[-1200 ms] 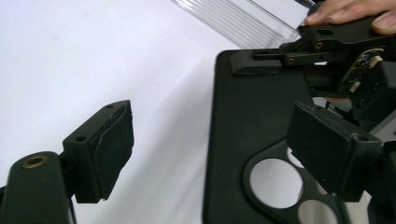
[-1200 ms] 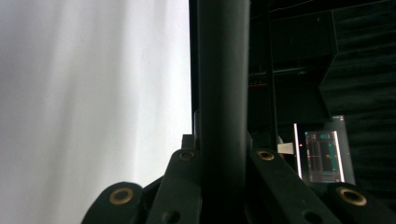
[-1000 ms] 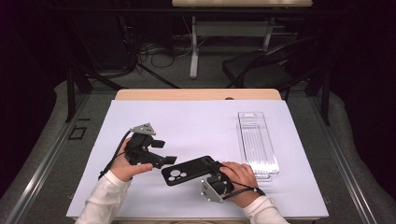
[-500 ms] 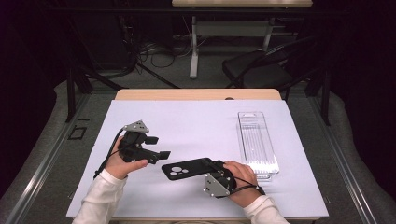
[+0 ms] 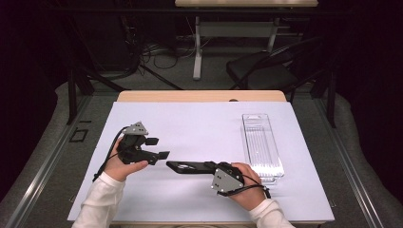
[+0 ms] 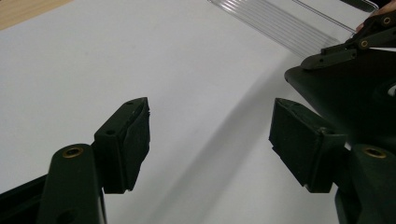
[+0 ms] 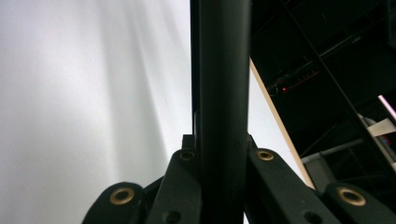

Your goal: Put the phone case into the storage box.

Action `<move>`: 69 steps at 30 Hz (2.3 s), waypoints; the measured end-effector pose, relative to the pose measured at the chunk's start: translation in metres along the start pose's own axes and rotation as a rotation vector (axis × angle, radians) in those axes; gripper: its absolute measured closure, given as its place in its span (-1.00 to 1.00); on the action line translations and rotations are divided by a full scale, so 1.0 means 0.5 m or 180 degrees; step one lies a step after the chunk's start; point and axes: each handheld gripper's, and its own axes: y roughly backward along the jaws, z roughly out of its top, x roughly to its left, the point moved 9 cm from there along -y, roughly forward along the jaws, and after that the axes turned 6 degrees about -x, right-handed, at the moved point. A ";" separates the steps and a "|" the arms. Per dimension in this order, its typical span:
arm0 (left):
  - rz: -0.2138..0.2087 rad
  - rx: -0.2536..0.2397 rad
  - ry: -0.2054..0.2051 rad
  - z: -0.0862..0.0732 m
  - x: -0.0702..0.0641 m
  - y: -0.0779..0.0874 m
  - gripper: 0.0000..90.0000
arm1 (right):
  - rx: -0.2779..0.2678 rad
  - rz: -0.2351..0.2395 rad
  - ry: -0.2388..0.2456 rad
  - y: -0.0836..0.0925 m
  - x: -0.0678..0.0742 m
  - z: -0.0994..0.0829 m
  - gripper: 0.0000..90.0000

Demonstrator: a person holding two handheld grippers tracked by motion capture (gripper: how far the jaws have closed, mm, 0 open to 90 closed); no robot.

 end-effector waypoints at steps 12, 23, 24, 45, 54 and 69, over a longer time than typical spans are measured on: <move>-0.0089 0.0004 0.0085 -0.003 -0.005 0.000 -0.25 | -0.0288 0.0089 -0.0729 0.007 -0.014 0.003 0.94; -0.0321 -0.0079 0.0041 0.006 -0.036 -0.005 -0.21 | -0.0376 0.0181 -0.1052 0.007 -0.016 -0.002 0.94; -0.0338 -0.0077 0.0027 0.006 -0.038 -0.005 -0.18 | -0.0379 0.0186 -0.1059 0.007 -0.016 -0.003 0.94; -0.0574 -0.0108 -0.0232 0.022 -0.106 -0.019 -0.18 | -0.0462 0.0346 -0.1234 -0.003 -0.001 0.001 0.94; -0.0617 -0.0160 -0.0279 0.025 -0.120 -0.027 -0.06 | -0.0511 0.0444 -0.1311 -0.007 0.008 0.005 0.94; -0.0728 -0.0250 -0.0357 0.031 -0.134 -0.027 0.25 | -0.0513 0.0536 -0.1377 -0.014 0.019 0.006 0.94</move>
